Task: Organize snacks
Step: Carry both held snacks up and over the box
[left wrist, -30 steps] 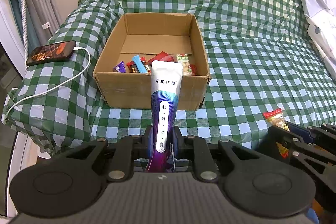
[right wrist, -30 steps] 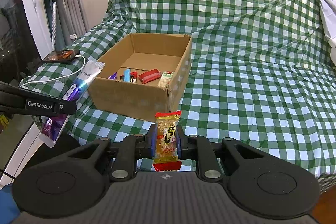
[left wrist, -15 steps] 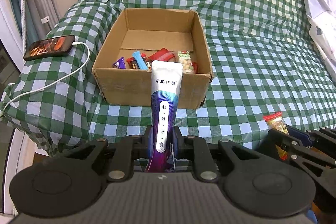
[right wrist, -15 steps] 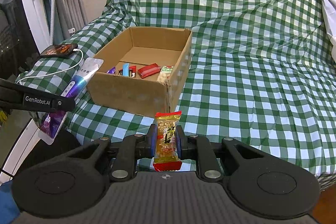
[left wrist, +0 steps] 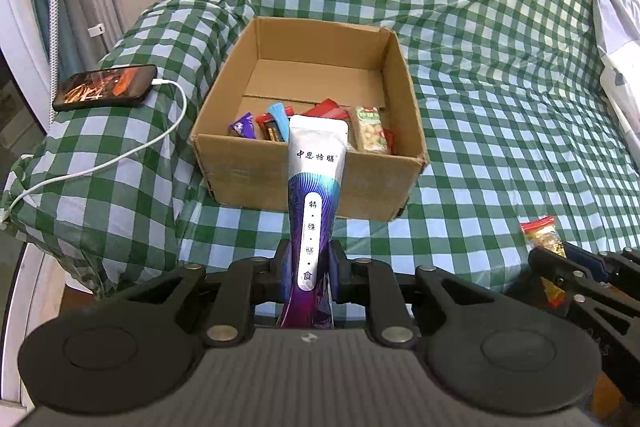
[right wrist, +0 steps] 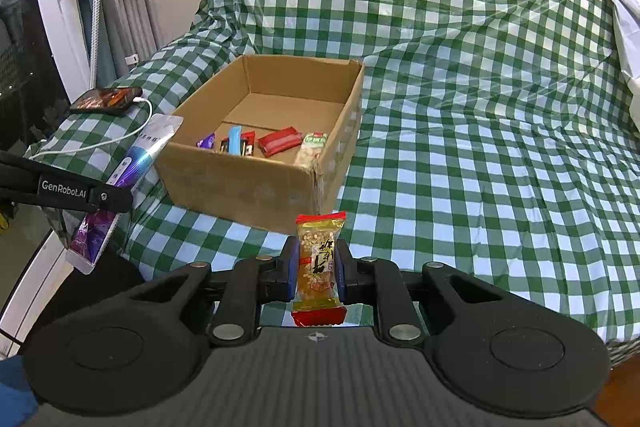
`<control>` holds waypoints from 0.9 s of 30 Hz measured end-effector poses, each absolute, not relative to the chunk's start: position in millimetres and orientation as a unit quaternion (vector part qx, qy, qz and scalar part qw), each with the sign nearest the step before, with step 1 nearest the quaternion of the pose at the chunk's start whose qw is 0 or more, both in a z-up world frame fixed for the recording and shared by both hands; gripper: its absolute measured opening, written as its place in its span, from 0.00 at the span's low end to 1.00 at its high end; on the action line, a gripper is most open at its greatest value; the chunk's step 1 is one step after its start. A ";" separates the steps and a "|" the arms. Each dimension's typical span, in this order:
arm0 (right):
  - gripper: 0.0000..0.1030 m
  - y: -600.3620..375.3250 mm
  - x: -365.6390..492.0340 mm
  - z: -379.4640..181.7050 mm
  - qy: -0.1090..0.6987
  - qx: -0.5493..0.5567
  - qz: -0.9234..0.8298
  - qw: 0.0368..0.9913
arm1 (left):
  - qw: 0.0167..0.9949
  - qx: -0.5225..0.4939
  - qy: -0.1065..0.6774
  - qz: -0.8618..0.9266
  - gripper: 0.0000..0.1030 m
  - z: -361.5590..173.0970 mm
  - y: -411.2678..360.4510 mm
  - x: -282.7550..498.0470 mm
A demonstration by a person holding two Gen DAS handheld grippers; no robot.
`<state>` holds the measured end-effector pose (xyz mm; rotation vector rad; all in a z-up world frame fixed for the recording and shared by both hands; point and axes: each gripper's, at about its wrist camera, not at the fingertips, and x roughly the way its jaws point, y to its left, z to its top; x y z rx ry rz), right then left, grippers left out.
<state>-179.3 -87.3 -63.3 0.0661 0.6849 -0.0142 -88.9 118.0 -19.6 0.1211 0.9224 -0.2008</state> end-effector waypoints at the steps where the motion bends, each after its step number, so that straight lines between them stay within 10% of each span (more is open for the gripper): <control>1: 0.19 -87.5 -177.8 -63.0 0.336 0.033 -0.007 0.941 | 0.889 0.057 0.444 -0.095 0.19 -19.1 119.3 -86.8; 27: 0.19 -84.9 -99.4 -59.2 0.344 0.034 0.012 0.938 | 0.892 0.044 0.446 -0.066 0.19 -17.2 128.7 -2.4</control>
